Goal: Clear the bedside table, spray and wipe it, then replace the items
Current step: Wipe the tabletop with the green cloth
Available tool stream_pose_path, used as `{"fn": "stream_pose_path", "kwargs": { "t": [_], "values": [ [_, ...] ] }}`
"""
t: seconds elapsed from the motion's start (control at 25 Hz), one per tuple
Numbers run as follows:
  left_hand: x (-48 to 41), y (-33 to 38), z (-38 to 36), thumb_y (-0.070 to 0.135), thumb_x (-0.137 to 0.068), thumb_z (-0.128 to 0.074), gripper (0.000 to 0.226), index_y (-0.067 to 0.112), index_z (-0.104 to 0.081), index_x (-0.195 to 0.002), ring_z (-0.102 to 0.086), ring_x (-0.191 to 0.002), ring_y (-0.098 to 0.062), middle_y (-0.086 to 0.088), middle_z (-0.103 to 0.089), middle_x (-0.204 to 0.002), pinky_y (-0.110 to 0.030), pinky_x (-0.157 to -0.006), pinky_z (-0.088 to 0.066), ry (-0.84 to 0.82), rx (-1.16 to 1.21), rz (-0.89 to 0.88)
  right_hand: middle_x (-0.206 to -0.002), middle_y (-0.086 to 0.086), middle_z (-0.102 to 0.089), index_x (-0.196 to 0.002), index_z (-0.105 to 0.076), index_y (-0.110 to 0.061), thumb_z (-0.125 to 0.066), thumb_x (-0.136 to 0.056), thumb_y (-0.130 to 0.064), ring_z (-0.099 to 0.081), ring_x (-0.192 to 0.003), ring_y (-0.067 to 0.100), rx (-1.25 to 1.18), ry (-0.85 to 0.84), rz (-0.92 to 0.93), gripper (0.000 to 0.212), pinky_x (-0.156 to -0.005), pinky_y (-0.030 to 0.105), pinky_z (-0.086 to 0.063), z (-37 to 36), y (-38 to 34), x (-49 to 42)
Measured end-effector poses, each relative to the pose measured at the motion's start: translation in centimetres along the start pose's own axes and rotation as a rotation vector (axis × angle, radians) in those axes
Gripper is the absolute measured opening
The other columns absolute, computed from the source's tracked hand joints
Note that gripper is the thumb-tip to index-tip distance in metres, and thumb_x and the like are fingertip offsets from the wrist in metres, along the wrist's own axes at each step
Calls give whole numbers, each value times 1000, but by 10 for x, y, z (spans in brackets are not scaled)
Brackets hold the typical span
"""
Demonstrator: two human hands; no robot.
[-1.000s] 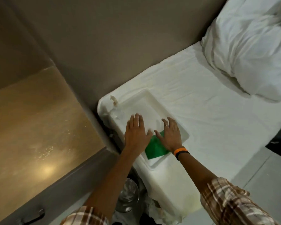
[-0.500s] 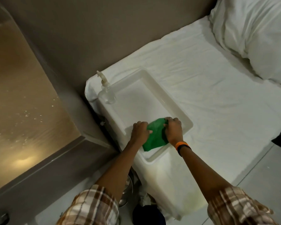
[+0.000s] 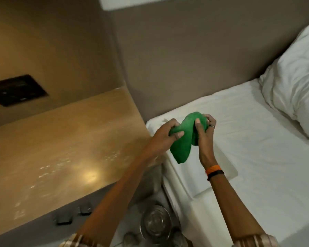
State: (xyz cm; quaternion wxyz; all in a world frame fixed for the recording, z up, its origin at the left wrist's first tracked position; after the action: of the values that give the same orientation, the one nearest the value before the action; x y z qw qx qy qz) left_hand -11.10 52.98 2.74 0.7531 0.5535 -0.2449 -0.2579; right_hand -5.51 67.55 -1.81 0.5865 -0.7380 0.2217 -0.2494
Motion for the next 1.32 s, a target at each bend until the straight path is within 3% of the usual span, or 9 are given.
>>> {"fn": "stream_pose_path", "kwargs": {
  "t": [0.12,0.24,0.32,0.4,0.56,0.72,0.84,1.12,1.32],
  "values": [
    [39,4,62,10,-101,-56,14,17,-51,-90,-57,-83,-13,-2,-59,-87,-30,-73,-46,66,232,66,-132,12,-64,-147,-37,-25,-66,-97,-41,-73,-110,23,-136,-123,-185,60,-95,46,-61,-81,-2,13],
    [75,-23,104,7,-100,-55,8,14,-52,-101,-62,-95,-18,-7,-65,-101,-33,-81,-52,222,376,130,-130,9,-66,-138,-49,-28,-77,-89,-37,-72,-110,21,-126,-175,-207,58,-88,40,-63,-137,3,19],
    [96,-43,123,4,-98,-59,22,13,-49,-116,-65,-105,-24,-11,-65,-117,-36,-82,-57,330,396,188,-124,-4,-67,-132,-53,-35,-79,-86,-43,-71,-101,1,120,-226,-22,54,-83,27,-62,-164,0,20],
    [111,-59,131,0,-95,-63,45,14,-42,-132,-70,-97,-22,-9,-64,-116,-34,-71,-62,319,407,249,-122,-6,-67,-133,-52,-35,-75,-86,-50,-68,-103,5,495,-326,136,54,-90,33,-58,-184,1,16],
    [120,-81,157,11,-96,-64,47,12,-49,-140,-69,-80,-20,-8,-66,-113,-30,-70,-60,382,-204,277,-141,17,-47,-133,-55,-11,-64,-95,-48,-46,-130,37,1390,-240,354,54,-102,53,-44,-201,18,17],
    [110,-106,225,34,-103,-49,43,13,-49,-140,-53,-119,-21,-12,-54,-139,-40,-107,-42,522,-738,79,-163,18,-28,-151,-41,-20,-42,-102,-50,-24,-152,38,1460,-218,415,57,-121,60,-18,-215,51,61],
    [94,-133,280,53,-101,-34,62,19,-30,-153,-17,-151,-28,-9,-25,-162,-50,-125,-10,481,-926,179,-171,15,-4,-162,-18,-26,-27,-102,-56,2,-159,34,1559,-251,285,67,-127,60,-3,-226,76,61],
    [82,-192,349,71,-95,-2,76,31,8,-159,19,-153,-25,0,17,-167,-67,-119,9,365,-1037,411,-172,14,6,-163,-12,-28,-25,-105,-53,9,-159,33,1601,-393,262,65,-127,59,2,-325,68,-47],
    [82,-196,353,71,-95,-2,74,35,14,-157,23,-152,-23,3,23,-165,-67,-118,11,318,-1031,425,-173,4,-3,-162,-14,-36,-32,-106,-48,2,-160,25,1632,-796,639,60,-129,52,-4,-334,71,-39]
  ]
}}
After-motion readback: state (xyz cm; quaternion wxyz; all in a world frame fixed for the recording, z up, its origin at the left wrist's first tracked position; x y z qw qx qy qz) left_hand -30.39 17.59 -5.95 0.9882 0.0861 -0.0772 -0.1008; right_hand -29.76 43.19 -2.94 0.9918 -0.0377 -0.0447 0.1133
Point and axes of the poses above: each hand's wrist, its own x-axis away from the middle knuckle, its own z-axis out of the back of the hand, y = z × x, the point moved 3 cm from there along -x, towards the middle knuckle
